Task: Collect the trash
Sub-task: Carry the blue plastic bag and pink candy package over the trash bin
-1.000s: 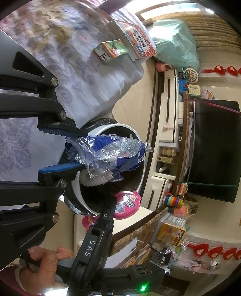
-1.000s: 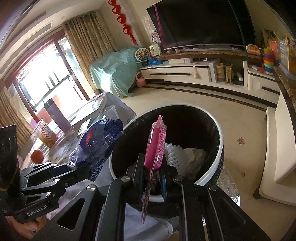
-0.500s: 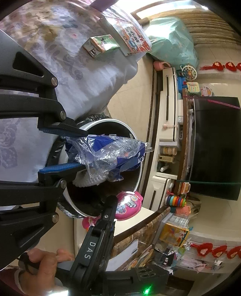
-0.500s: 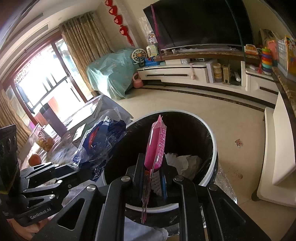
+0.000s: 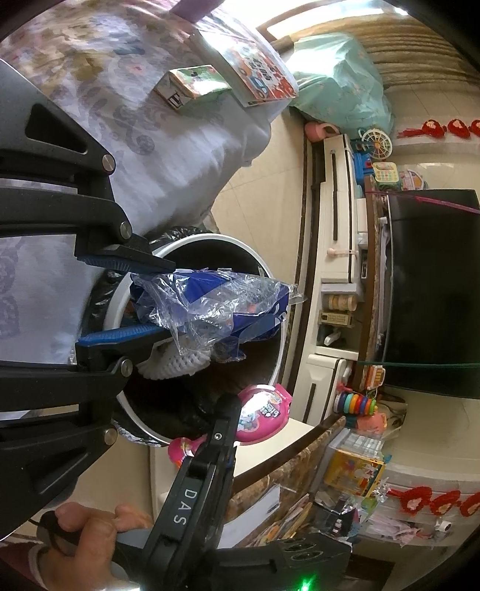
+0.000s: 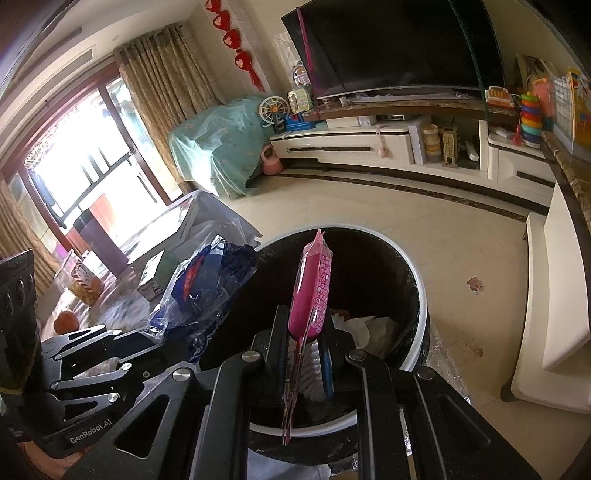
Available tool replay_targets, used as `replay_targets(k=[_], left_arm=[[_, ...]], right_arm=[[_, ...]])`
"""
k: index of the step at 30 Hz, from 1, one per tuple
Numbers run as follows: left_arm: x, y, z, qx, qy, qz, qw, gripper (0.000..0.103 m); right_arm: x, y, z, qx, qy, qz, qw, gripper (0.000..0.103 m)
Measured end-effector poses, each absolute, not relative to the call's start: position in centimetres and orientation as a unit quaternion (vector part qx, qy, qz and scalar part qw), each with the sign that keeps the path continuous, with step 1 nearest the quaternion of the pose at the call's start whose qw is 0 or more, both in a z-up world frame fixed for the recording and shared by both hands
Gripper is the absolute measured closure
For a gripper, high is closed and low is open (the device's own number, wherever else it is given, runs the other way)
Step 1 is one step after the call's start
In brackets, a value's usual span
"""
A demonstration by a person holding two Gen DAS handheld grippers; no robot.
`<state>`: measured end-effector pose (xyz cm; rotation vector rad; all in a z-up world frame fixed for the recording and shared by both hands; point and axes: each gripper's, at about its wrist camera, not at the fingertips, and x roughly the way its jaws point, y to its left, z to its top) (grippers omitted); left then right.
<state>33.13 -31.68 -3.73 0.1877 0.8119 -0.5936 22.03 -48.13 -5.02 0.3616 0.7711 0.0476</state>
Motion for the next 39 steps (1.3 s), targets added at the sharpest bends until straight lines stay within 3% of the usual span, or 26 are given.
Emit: replay_targets(k=[39], left_arm=[[35.0,-34.5,-4.1,0.117,0.405,-0.273,0.865,0.077]], right_arm=[[24.2,-47.8,-5.6,0.163,0.402,0.017,0.901,0.088]])
